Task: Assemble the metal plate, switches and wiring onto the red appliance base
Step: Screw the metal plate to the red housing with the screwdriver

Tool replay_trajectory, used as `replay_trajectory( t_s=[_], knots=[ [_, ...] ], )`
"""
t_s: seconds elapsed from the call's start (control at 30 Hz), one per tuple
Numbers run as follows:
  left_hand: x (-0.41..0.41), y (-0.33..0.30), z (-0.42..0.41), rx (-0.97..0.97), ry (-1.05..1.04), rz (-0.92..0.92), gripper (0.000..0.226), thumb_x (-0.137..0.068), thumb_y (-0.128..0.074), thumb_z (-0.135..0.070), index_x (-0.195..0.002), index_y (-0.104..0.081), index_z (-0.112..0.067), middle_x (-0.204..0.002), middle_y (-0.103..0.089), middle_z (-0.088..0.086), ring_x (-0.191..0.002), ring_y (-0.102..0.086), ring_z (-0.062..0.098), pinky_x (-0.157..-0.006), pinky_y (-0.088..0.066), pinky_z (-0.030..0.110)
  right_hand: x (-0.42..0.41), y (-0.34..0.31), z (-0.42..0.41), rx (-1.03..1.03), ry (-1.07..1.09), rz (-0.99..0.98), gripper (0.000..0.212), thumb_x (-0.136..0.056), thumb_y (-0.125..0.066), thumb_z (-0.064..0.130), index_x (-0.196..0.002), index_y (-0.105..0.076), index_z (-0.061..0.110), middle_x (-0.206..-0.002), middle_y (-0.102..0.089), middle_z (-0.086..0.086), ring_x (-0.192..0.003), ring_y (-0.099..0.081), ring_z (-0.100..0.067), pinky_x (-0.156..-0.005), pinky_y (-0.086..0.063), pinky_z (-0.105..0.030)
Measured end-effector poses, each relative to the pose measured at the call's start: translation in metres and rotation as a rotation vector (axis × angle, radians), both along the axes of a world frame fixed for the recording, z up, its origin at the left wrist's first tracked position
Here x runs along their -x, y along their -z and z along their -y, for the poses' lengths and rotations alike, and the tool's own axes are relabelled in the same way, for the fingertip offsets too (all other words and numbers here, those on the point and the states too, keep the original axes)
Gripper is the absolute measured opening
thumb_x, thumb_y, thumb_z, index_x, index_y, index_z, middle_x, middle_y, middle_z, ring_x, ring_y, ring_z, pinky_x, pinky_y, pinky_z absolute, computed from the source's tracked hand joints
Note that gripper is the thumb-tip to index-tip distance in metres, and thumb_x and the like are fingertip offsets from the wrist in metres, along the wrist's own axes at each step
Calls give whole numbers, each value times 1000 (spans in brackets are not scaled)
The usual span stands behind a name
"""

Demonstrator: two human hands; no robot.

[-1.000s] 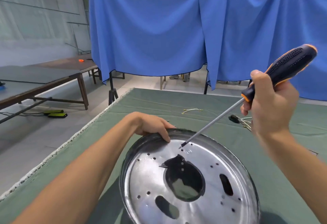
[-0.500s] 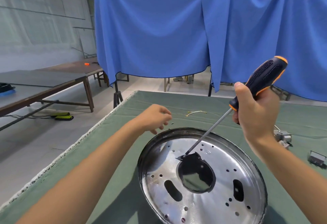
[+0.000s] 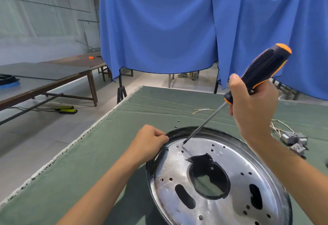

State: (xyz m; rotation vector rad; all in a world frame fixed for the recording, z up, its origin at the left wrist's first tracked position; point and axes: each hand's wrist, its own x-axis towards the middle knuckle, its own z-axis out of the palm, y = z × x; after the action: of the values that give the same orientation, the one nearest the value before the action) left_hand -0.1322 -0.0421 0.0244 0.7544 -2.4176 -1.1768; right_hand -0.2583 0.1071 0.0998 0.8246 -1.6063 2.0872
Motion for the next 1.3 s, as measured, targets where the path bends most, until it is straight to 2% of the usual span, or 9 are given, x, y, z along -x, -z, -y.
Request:
replay_trajectory(
  t_s=[0.2,0.4,0.57,0.67,0.73,0.83,0.97,1.03,1.3],
  knots=[
    [8,5,-4,14,-65,-37,32,-82,-56,-8,-55,-39,-10,-57,-26,8,-57,-23,17,-54,-20,29,4,-3,9,-28,18,-49,22,-78,-57,27,-63,-43,20,-55,-53,-6,-42,-55,-9,-43,-39,-21],
    [7,7,-4,-68,-67,-72,39,-83,-58,-10,-55,-31,-11,-49,-17,-3,-51,-15,13,-54,-15,30,5,-2,16,-22,9,-68,25,-80,-58,23,-62,-41,19,-54,-51,-7,-39,-53,-9,-40,-37,-19],
    [8,11,-10,-137,-69,-117,38,-85,-59,-12,-57,-36,0,-57,-23,6,-59,-21,17,-59,-19,29,3,-3,18,16,-50,-65,25,-82,-57,18,-61,-42,20,-49,-50,1,-39,-51,-11,-39,-37,-20],
    [8,14,-8,-190,-63,-126,36,-85,-60,-14,-60,-45,8,-61,-29,9,-62,-26,18,-61,-22,28,1,-3,20,22,-66,-75,25,-83,-56,15,-63,-40,14,-53,-47,-13,-40,-51,-11,-39,-37,-19],
    [7,15,-6,-245,-51,-128,29,-86,-62,-15,-63,-54,1,-65,-36,9,-63,-31,18,-62,-25,27,0,-3,21,20,-71,-76,26,-83,-57,14,-64,-39,12,-54,-45,-16,-41,-51,-13,-39,-37,-18],
    [6,16,-4,-317,-49,-135,14,-85,-63,-18,-75,-64,-8,-71,-46,9,-65,-41,17,-64,-32,27,-2,-3,21,17,-85,-67,27,-83,-57,14,-63,-40,16,-50,-44,1,-43,-53,-14,-39,-37,-17],
    [7,19,-2,-351,-89,-161,32,-85,-65,-17,-78,-64,14,-68,-52,9,-63,-47,16,-63,-38,26,-3,-3,21,18,-71,-65,27,-82,-57,16,-62,-39,11,-52,-45,-12,-39,-50,-11,-38,-36,-18],
    [7,19,-3,-353,-96,-171,31,-85,-65,-17,-79,-65,14,-68,-53,9,-62,-48,16,-62,-38,25,-4,-2,21,14,-57,-66,29,-81,-57,16,-63,-37,7,-55,-44,-22,-38,-49,-10,-38,-36,-18],
    [8,18,-3,-402,-108,-192,30,-84,-66,-15,-72,-65,12,-66,-52,11,-61,-47,18,-62,-38,27,-5,-3,20,1,-56,-47,24,-80,-58,18,-64,-42,10,-56,-48,-16,-38,-51,-8,-38,-37,-17]
  ],
)
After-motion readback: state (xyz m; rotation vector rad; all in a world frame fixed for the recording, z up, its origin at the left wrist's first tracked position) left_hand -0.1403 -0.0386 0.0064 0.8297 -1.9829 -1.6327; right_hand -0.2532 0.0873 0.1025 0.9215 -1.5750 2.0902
